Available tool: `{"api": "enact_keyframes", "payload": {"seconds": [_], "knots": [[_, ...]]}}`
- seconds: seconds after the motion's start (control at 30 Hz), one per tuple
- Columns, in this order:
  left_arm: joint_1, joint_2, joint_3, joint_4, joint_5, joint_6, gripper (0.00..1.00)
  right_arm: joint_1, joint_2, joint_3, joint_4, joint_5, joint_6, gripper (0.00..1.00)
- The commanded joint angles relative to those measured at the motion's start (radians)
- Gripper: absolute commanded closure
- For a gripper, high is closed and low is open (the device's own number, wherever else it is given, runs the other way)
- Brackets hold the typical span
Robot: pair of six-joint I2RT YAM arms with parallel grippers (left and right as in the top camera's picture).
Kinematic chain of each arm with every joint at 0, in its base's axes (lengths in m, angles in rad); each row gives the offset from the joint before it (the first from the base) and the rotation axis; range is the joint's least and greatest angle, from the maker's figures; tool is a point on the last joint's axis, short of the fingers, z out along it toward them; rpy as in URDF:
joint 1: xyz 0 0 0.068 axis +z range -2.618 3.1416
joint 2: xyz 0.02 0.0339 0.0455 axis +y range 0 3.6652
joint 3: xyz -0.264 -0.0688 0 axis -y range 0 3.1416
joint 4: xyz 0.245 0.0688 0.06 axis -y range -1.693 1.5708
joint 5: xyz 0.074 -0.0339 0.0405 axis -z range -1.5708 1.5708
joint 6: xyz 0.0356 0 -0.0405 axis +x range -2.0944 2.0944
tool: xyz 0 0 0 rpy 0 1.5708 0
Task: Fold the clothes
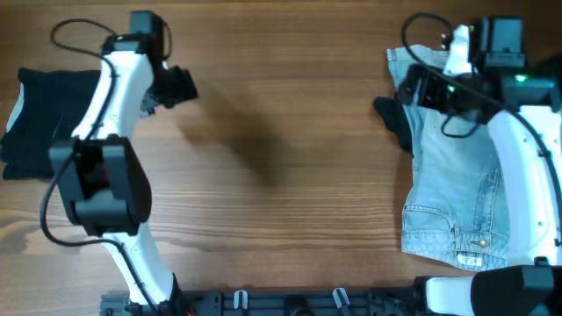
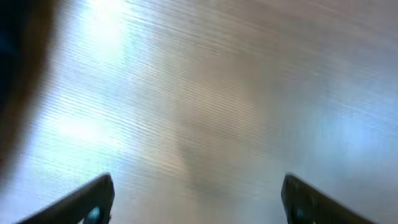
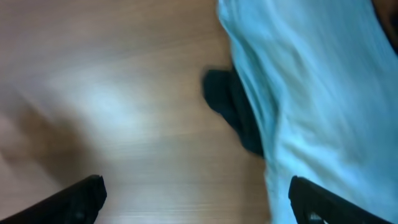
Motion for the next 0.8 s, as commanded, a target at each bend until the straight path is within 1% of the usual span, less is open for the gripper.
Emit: {"api": "enact_keyframes", "payload": {"seconds": [0.0,0.07,0.1,0.17,0.2,0.23,0.27,0.3,0.33,0.37,0.4,0.43,0.47,0.57,0.7,0.77], "knots": [[0.009,-0.094,0.003,-0.202,0.008,0.037,0.14,-0.053,0.003,0.002,-0.082,-0.025,-0.069,0.00],[0.010,-0.160,-0.015,-0.258,0.009,0.011,0.14,-0.080,-0.048,0.002,-0.092,-0.025,-0.082,0.00],[0.010,-0.218,-0.052,-0.240,0.013,0.011,0.14,-0.081,-0.084,-0.006,-0.073,-0.024,-0.099,0.00],[0.010,-0.395,-0.191,-0.141,0.054,0.011,0.13,-0.081,-0.213,-0.069,0.001,-0.025,-0.119,0.00],[0.009,-0.510,-0.295,-0.064,0.070,0.011,0.13,-0.081,-0.289,-0.115,0.044,-0.025,-0.119,0.00],[0.003,-0.642,-0.416,0.037,0.073,0.008,0.10,-0.081,-0.401,-0.198,0.119,-0.025,-0.119,0.00],[-0.012,-0.775,-0.536,0.145,0.072,0.007,0.02,-0.080,-0.512,-0.296,0.200,-0.025,-0.119,0.00],[-0.037,-0.914,-0.665,0.259,0.072,0.004,0.00,-0.080,-0.598,-0.367,0.248,-0.024,-0.119,0.00],[-0.066,-1.059,-0.789,0.355,0.073,-0.026,0.00,-0.081,-0.708,-0.465,0.289,-0.020,-0.119,0.00],[-0.087,-1.158,-0.867,0.407,0.072,-0.038,0.00,-0.081,-0.779,-0.523,0.298,-0.021,-0.119,0.00],[-0.103,-1.256,-0.929,0.442,0.072,-0.038,0.00,-0.081,-0.814,-0.551,0.297,-0.021,-0.119,0.00],[-0.110,-1.328,-0.959,0.442,0.072,-0.038,0.00,-0.081,-0.855,-0.581,0.287,-0.021,-0.119,0.00],[-0.111,-1.403,-0.969,0.392,0.072,-0.038,0.00,-0.081,-0.881,-0.595,0.259,-0.021,-0.119,0.00],[-0.111,-1.523,-0.969,0.274,0.072,-0.038,0.00,-0.081,-0.879,-0.595,0.180,-0.021,-0.119,0.00],[-0.111,-1.541,-0.969,0.187,0.072,-0.038,0.00,-0.081,-0.850,-0.596,0.177,-0.021,-0.119,0.00],[-0.111,-1.541,-0.969,0.182,0.072,-0.038,0.00,-0.081,-0.842,-0.596,0.178,-0.021,-0.119,0.00]]}}
